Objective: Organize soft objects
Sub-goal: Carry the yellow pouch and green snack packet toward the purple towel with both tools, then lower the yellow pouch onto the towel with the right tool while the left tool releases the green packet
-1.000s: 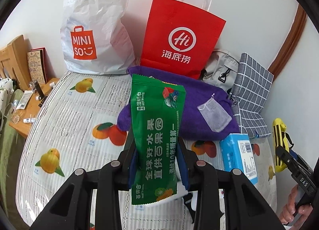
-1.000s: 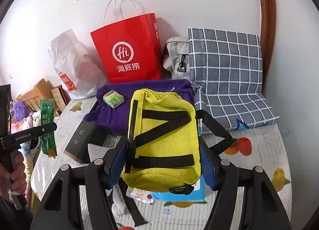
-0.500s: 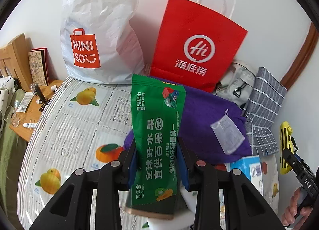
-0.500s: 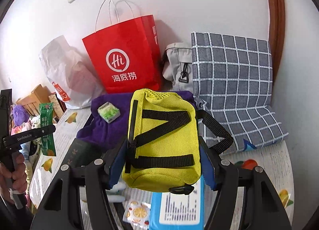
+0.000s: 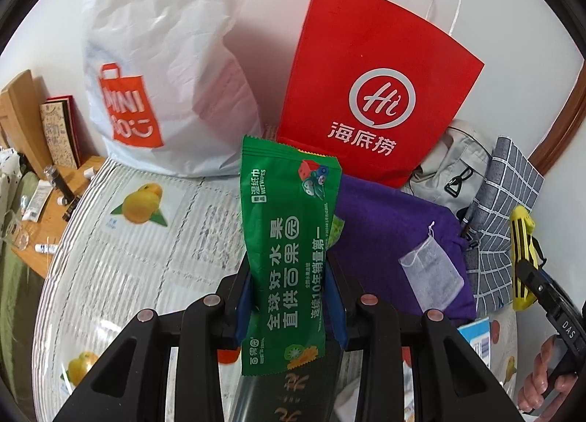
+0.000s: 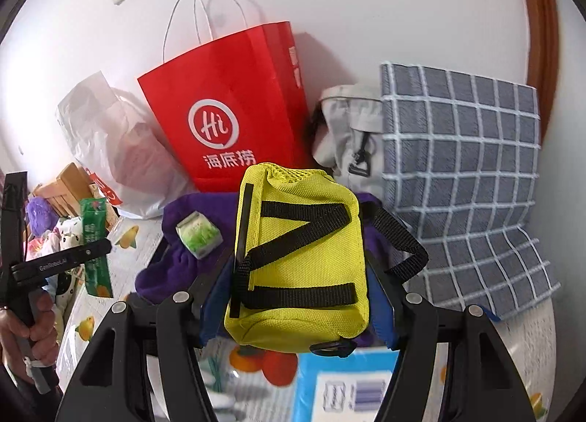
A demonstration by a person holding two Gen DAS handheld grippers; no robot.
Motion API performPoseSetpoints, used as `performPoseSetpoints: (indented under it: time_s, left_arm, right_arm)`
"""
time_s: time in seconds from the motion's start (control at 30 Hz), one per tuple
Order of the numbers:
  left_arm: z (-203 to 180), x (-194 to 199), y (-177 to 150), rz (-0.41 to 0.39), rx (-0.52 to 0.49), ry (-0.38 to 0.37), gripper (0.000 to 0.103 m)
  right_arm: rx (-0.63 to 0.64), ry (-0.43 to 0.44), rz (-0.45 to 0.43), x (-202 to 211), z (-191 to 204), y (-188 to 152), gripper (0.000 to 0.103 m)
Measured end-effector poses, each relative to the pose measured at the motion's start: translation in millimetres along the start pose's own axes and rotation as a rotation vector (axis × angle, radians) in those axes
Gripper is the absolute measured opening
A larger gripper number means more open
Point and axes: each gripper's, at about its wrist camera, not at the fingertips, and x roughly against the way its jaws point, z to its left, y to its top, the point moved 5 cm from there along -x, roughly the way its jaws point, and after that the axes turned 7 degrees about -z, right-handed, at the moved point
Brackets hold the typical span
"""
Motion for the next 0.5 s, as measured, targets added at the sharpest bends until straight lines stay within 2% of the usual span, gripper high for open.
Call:
performPoseSetpoints:
  time_s: [0.17,0.33,0.5]
  left_arm:
    - [-2,-22,-1,0.029,0.001,-0.014,0.033]
    - [-3,-39,3,0.046,0.004,-0.019,0.033]
    - [-10,-65,0,0.097,0.008,-0.050,0.033]
  right_arm:
    - [0.011,0.014,0.008,-22,3,3,0.066]
    - [0.018,-0.002,0.073,-53,-4,-13,0.066]
    - [0.015,0.001,0.134,-76,-10,-27,0.066]
